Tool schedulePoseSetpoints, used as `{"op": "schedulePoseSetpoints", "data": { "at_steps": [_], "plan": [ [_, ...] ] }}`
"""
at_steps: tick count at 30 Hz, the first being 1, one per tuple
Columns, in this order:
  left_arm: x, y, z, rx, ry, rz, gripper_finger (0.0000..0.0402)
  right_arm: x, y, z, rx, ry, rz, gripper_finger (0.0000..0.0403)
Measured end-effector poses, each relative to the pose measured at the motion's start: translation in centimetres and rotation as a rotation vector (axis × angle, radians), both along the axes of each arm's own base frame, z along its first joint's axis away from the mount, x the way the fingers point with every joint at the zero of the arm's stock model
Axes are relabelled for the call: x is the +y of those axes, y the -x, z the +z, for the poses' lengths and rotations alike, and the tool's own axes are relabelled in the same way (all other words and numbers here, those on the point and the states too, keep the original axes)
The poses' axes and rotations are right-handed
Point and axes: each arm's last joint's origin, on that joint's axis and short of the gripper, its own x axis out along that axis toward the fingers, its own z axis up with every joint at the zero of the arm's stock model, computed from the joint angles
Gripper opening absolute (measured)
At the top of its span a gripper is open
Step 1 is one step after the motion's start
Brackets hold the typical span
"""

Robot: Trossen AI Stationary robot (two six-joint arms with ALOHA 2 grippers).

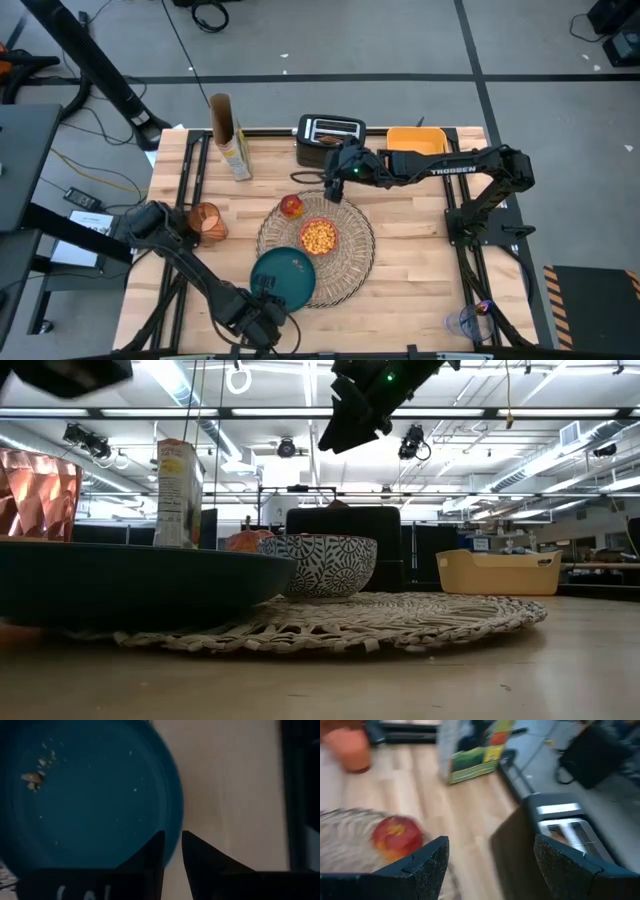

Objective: Arrange a breakfast setting
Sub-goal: Put the dark green plate on the brown placemat, then put the bagel on the dark green plate

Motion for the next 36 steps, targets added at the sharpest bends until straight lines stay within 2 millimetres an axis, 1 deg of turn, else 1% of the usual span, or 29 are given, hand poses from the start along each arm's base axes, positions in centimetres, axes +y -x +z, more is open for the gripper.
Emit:
{"op": "schedulePoseSetpoints", "data": {
  "at_steps": [2, 4, 7, 10, 13, 16, 18, 21, 28, 36],
  "plan": [
    [-0.1, 0.7, 1.3, -0.049, 0.008, -0.003, 0.0073, -0.5, 0.0, 0.7, -0.01, 0.033, -0.036, 0.0295],
    [-0.2, 1.5, 2.8, -0.133, -0.011, -0.001, 0.0073, -1.3, 0.0, 1.1, -0.02, 0.052, -0.068, 0.0295],
    [-0.3, 3.0, 4.9, -0.296, -0.04, 0.012, 0.0073, -3.2, 0.3, 1.4, -0.038, 0.053, -0.103, 0.0295],
    [-0.1, 4.5, 5.8, -0.419, -0.018, 0.018, 0.0073, -5.4, 0.7, 1.2, -0.022, 0.035, -0.076, 0.0294],
    [0.4, 5.9, 5.5, -0.496, 0.033, 0.023, 0.0073, -7.3, 1.1, 0.7, 0.005, -0.006, 0.01, 0.0288],
    [1.2, 6.7, 4.3, -0.54, 0.081, 0.046, 0.0073, -9.0, 1.4, 0.1, 0.019, -0.029, 0.033, 0.0275],
    [1.8, 6.8, 3.5, -0.557, 0.096, 0.064, 0.0073, -10.2, 1.4, -0.3, 0.019, -0.032, 0.034, 0.0263],
    [2.7, 6.7, 2.6, -0.572, 0.087, 0.09, 0.0073, -11.4, 1.3, -1.6, 0.052, -0.061, 0.044, 0.024],
    [3.5, 5.5, 2.6, -0.593, 0.087, 0.128, 0.0073, -13.2, 0.6, -4.1, 0.085, -0.085, 0.021, 0.0201],
    [3.4, 5.4, 2.8, -0.617, 0.079, 0.108, 0.0073, -13.9, 0.5, -4.5, 0.081, -0.09, 0.003, 0.0163]
  ]
}}
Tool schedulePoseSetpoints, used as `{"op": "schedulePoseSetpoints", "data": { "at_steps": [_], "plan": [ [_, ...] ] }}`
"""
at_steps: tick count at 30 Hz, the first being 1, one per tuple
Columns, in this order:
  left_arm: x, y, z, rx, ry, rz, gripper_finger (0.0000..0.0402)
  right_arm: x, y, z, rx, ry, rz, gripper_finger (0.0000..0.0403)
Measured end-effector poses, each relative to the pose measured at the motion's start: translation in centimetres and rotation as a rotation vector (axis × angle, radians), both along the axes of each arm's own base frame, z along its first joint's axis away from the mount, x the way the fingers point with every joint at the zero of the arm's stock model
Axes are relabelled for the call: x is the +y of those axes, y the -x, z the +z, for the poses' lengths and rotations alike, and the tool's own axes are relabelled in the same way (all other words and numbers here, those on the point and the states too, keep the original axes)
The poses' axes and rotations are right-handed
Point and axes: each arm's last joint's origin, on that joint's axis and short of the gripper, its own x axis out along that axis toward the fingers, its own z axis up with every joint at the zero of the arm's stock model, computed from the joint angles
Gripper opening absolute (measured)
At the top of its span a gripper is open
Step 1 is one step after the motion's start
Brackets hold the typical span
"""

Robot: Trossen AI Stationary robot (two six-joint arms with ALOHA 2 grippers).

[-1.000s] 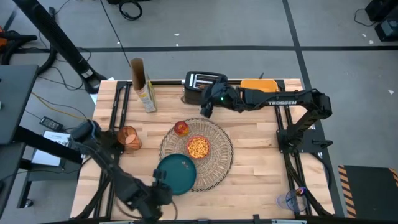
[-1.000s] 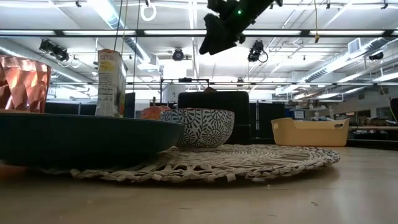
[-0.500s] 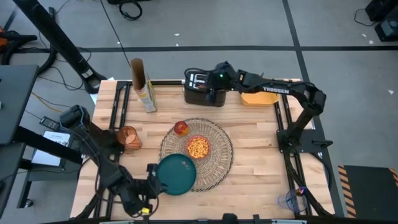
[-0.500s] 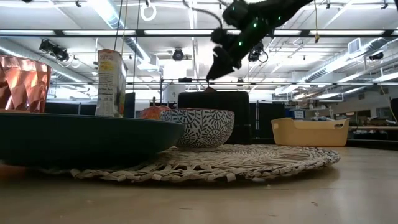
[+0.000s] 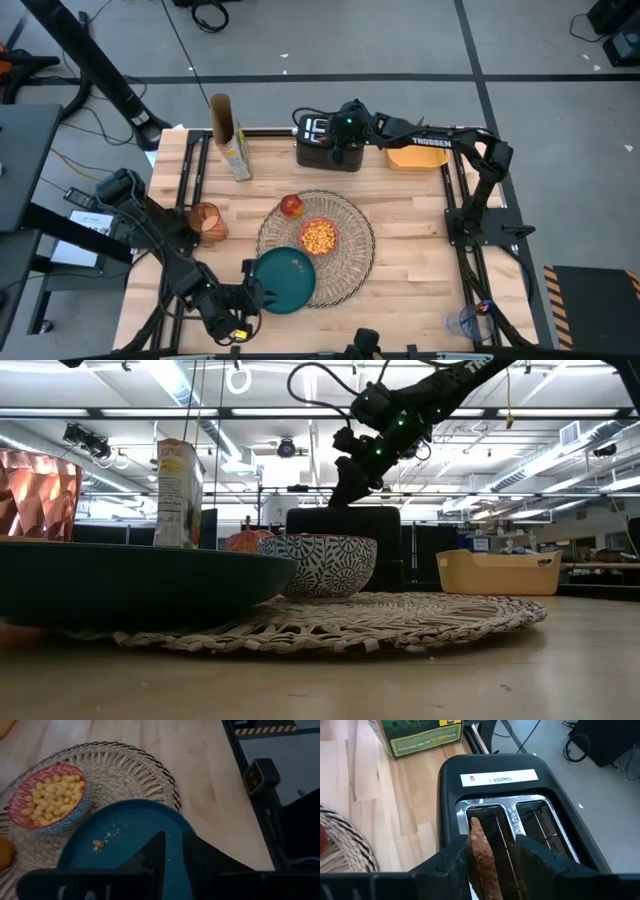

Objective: Arrange a breakfast setting
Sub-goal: Put the bagel on the dark green plate

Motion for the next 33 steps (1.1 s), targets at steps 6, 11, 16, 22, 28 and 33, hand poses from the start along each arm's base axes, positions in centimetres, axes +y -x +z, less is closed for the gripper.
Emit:
{"op": "schedulePoseSetpoints", "data": {
  "at_steps": [6, 11, 16, 22, 28, 33],
  "plan": [
    [0.1, -0.1, 0.1, -0.024, -0.022, 0.028, 0.0073, -0.3, 0.2, -0.2, 0.01, -0.007, -0.013, 0.0114],
    [0.1, -0.1, 0.1, -0.029, -0.027, 0.033, 0.0073, -0.4, 0.3, -0.3, 0.016, -0.008, -0.018, 0.0073],
    [0.1, -0.1, 0.1, -0.029, -0.027, 0.035, 0.0073, -0.5, 0.2, -0.2, 0.008, -0.001, -0.016, 0.0033],
    [0.1, -0.1, 0.1, -0.03, -0.022, 0.039, 0.0073, -0.2, 0.6, 1.3, -0.039, 0.033, -0.02, 0.0023],
    [0.1, -0.1, 0.1, -0.031, -0.007, 0.051, 0.0073, 1.9, 2.1, 5.8, -0.153, 0.094, 0.006, 0.003],
    [0.2, -0.1, 0.1, -0.034, -0.009, 0.055, 0.0073, 5.7, 3.4, 9.8, -0.267, 0.138, 0.088, 0.0022]
  ]
}}
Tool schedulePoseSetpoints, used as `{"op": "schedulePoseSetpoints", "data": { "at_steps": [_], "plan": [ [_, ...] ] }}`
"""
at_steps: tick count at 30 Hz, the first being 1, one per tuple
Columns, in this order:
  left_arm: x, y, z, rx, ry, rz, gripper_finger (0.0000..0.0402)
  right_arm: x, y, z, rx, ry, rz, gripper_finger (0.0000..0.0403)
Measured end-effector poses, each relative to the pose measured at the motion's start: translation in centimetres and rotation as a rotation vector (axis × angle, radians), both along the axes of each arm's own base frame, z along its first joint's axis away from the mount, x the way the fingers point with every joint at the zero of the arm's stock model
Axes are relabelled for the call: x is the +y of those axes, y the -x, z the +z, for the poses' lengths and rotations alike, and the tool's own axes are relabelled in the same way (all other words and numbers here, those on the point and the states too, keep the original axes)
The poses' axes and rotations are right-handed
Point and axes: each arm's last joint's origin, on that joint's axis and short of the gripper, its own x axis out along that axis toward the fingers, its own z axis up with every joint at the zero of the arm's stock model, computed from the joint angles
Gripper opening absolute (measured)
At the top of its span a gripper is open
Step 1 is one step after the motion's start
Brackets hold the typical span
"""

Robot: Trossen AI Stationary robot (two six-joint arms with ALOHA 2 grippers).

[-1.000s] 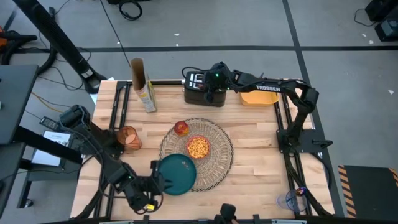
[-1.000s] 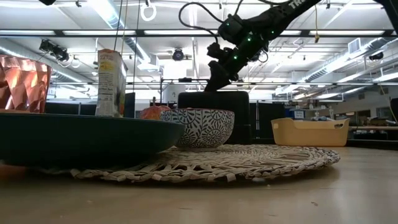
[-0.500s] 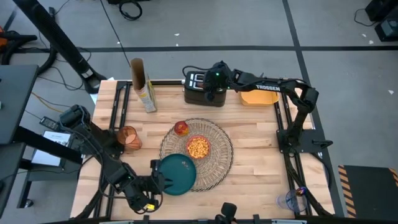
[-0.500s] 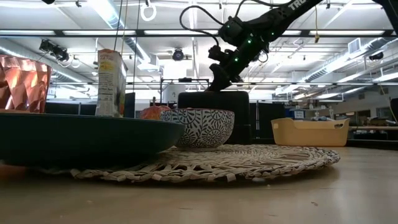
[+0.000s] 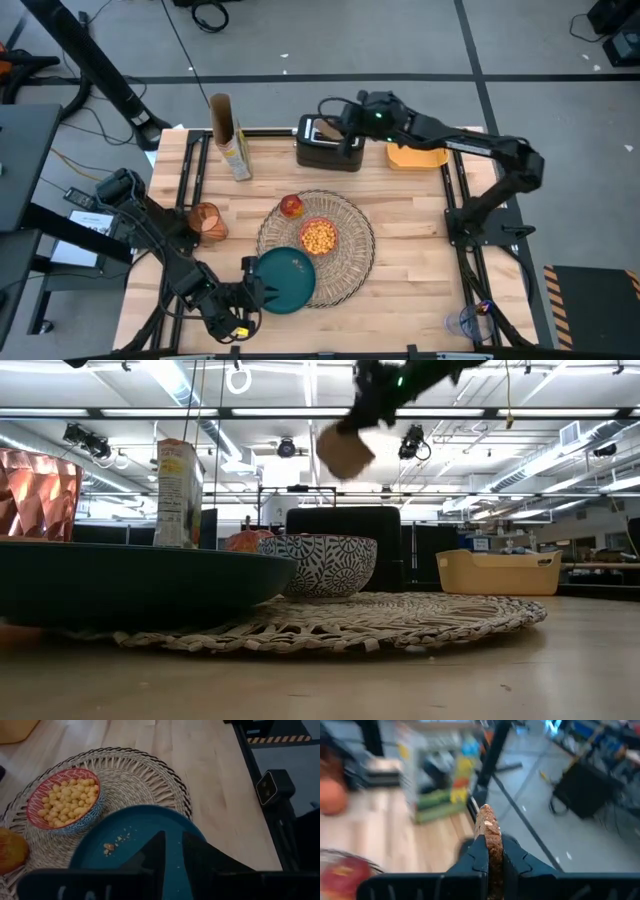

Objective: Arrange a breakfast setting
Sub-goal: Put the bagel on the dark green plate

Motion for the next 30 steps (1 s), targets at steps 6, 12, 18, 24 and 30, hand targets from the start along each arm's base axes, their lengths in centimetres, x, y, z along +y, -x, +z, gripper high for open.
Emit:
{"op": "schedulePoseSetpoints", "data": {
  "at_steps": [6, 12, 18, 24, 30],
  "plan": [
    [0.1, 0.0, 0.2, -0.029, -0.02, 0.029, 0.0073, 6.6, 0.5, 2.9, -0.09, 0.029, 0.189, 0.0025],
    [0.7, 0.5, 2.3, -0.074, 0.011, 0.017, 0.0073, 13.4, 0.1, 3.1, -0.092, 0.047, 0.359, 0.0023],
    [1.9, 1.5, 4.9, -0.134, 0.025, -0.018, 0.0073, 19.7, -1.1, 1.6, -0.074, 0.073, 0.465, 0.0024],
    [3.5, 2.7, 7.9, -0.234, -0.005, -0.043, 0.0073, 25.4, -3.7, -1.9, -0.072, 0.076, 0.581, 0.0024],
    [5.2, 4.2, 10.9, -0.354, -0.036, -0.075, 0.0073, 29.1, -6.2, -6.4, -0.061, 0.098, 0.603, 0.0024]
  ]
}}
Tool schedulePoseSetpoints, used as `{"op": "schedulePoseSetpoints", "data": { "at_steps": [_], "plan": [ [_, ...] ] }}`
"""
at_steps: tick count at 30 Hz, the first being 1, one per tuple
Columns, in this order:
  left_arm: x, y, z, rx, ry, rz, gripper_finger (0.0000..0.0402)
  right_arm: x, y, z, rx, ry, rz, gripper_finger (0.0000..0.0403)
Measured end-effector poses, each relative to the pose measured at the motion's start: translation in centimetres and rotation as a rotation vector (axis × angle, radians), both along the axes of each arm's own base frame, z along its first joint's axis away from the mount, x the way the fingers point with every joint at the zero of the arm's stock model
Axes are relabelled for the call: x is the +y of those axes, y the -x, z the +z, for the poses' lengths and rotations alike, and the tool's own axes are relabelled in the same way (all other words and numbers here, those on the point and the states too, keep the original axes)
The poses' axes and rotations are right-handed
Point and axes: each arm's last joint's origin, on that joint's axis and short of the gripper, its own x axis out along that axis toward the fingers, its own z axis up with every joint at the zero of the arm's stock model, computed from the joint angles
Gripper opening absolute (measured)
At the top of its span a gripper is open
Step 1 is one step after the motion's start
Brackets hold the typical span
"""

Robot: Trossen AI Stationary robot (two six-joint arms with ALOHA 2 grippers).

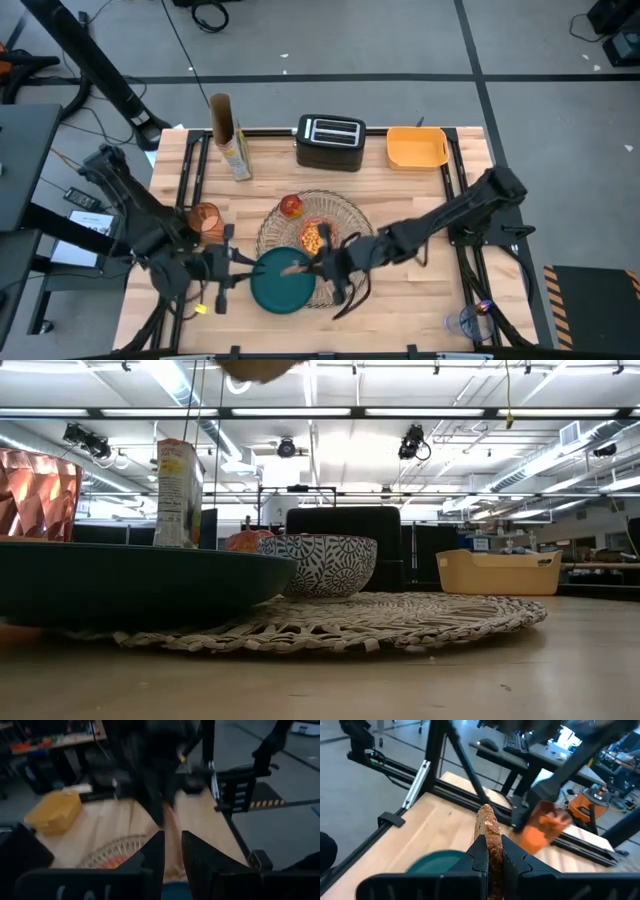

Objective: Arrange a breakfast setting
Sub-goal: Put the bagel on the dark green plate

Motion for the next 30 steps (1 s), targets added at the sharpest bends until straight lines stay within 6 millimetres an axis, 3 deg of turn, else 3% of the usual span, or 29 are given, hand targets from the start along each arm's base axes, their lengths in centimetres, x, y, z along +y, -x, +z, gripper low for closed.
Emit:
{"op": "schedulePoseSetpoints", "data": {
  "at_steps": [8, 18, 24, 30],
  "plan": [
    [1.6, -0.1, 1.0, -0.029, -0.052, 0.027, 0.0073, 2.3, -3.2, -6.2, -0.033, 0.121, 0.107, 0.0024],
    [2.4, -0.7, 0.7, -0.009, -0.064, 0.07, 0.0073, 2.0, -5.9, -13.0, -0.09, 0.371, 0.164, 0.0025],
    [2.4, -0.7, 0.7, -0.005, -0.066, 0.07, 0.0073, 1.5, -6.6, -15.6, -0.103, 0.437, 0.166, 0.0028],
    [2.4, -0.7, 0.6, -0.004, -0.062, 0.072, 0.0073, 1.4, -6.6, -16.2, -0.068, 0.417, 0.167, 0.0041]
  ]
}}
